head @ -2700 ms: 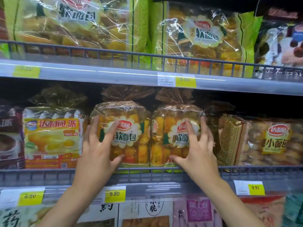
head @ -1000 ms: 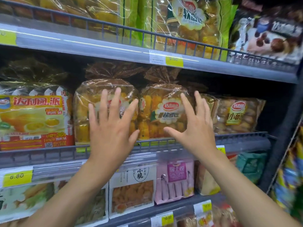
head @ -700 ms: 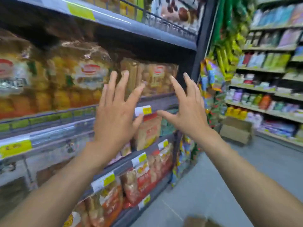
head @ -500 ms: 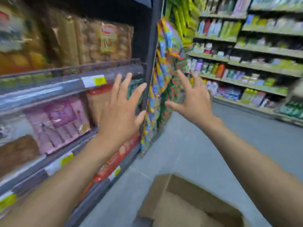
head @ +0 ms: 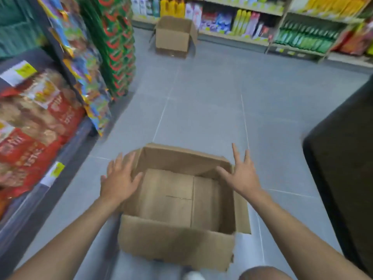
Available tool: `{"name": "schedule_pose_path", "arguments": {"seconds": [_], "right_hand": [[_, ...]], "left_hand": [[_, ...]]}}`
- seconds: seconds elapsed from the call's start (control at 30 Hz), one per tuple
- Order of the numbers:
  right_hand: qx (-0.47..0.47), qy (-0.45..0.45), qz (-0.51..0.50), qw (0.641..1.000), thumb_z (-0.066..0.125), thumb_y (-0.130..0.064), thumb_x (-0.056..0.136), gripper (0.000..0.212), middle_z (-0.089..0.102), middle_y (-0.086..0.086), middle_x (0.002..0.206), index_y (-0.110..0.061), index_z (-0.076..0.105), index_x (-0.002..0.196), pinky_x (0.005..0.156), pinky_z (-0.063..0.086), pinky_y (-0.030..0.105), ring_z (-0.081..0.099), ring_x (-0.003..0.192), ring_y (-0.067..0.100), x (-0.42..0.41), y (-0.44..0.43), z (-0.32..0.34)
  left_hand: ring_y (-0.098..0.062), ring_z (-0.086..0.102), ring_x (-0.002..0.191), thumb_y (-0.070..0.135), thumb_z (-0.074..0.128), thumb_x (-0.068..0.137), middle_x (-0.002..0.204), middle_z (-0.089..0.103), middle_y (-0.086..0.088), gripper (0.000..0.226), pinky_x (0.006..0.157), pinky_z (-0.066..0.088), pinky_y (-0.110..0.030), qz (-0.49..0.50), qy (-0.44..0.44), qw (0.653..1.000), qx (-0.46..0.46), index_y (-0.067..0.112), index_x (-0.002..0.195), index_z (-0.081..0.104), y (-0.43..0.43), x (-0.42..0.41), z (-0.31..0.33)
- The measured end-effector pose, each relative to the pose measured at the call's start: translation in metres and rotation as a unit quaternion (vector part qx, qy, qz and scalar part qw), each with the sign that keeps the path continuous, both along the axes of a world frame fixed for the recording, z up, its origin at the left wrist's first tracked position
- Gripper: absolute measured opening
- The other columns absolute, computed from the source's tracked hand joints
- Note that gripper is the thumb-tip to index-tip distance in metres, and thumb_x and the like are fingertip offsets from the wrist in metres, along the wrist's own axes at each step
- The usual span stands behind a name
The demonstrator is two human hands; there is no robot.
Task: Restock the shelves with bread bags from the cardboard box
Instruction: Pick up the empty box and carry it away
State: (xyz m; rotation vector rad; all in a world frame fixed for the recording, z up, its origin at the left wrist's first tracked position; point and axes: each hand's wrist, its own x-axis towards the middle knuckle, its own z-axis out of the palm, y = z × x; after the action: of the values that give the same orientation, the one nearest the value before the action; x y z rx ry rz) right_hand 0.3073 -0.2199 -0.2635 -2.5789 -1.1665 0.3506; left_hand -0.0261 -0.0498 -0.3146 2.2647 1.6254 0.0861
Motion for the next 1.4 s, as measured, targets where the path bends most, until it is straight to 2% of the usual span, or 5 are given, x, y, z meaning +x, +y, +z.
{"name": "schedule_pose_path", "arguments": {"seconds": [0.33, 0.67, 0.9, 1.13, 1.4], "right_hand": [[-0.173, 0.102, -0.024, 0.979, 0.063, -0.04, 0.088, 0.116, 0.057, 0.011, 0.125, -0.038, -0.035, 0.149, 0.076, 0.048, 0.04, 0.064, 0.097, 0.036, -0.01, -0.075, -0.108], [-0.165, 0.109, -0.015, 0.98, 0.051, -0.016, 0.091, 0.112, 0.067, 0.011, 0.092, -0.043, -0.044, 0.141, 0.076, 0.057, 0.045, 0.067, 0.077, 0.03, -0.005, -0.054, -0.064], [-0.169, 0.084, -0.003, 0.982, 0.053, -0.003, 0.086, 0.114, 0.057, 0.007, 0.077, -0.034, -0.038, 0.148, 0.067, 0.048, 0.04, 0.058, 0.069, 0.03, 0.003, -0.034, 0.095], [-0.149, 0.054, -0.001, 0.987, 0.048, -0.008, 0.093, 0.106, 0.054, 0.005, 0.082, -0.04, -0.036, 0.149, 0.073, 0.045, 0.039, 0.058, 0.078, 0.029, -0.002, -0.034, 0.334], [-0.107, -0.005, 0.017, 0.994, 0.048, -0.014, 0.089, 0.102, 0.057, 0.003, 0.071, -0.045, -0.027, 0.151, 0.059, 0.042, 0.037, 0.054, 0.061, 0.025, -0.035, -0.056, 0.605]], "left_hand": [[-0.046, 0.056, 0.127, 0.017, 0.046, 0.098, 0.17, 0.017, -0.005, 0.095, 0.103, 0.045, -0.052, 0.025, -0.014, 0.996, -0.082, 0.053, 0.153, -0.022, -0.023, -0.005, -0.062], [-0.037, 0.06, 0.109, 0.022, 0.028, 0.101, 0.137, 0.061, -0.01, 0.075, 0.095, 0.047, -0.045, 0.042, -0.092, 0.989, -0.111, 0.08, 0.139, -0.001, -0.003, 0.006, 0.0], [-0.043, 0.059, 0.114, 0.009, 0.034, 0.099, 0.14, 0.057, -0.019, 0.085, 0.094, 0.046, -0.049, 0.039, -0.103, 0.991, -0.081, 0.067, 0.15, -0.002, 0.007, 0.002, 0.145], [-0.02, 0.046, 0.053, -0.01, 0.045, 0.089, 0.065, 0.046, -0.007, 0.104, 0.054, 0.032, -0.034, 0.033, -0.112, 0.992, -0.048, 0.052, 0.158, -0.003, -0.006, -0.011, 0.365], [-0.029, 0.059, 0.072, -0.017, 0.047, 0.083, 0.084, 0.055, -0.013, 0.105, 0.062, 0.034, -0.036, 0.054, -0.18, 0.982, -0.035, 0.039, 0.162, 0.005, -0.058, -0.055, 0.629]]}}
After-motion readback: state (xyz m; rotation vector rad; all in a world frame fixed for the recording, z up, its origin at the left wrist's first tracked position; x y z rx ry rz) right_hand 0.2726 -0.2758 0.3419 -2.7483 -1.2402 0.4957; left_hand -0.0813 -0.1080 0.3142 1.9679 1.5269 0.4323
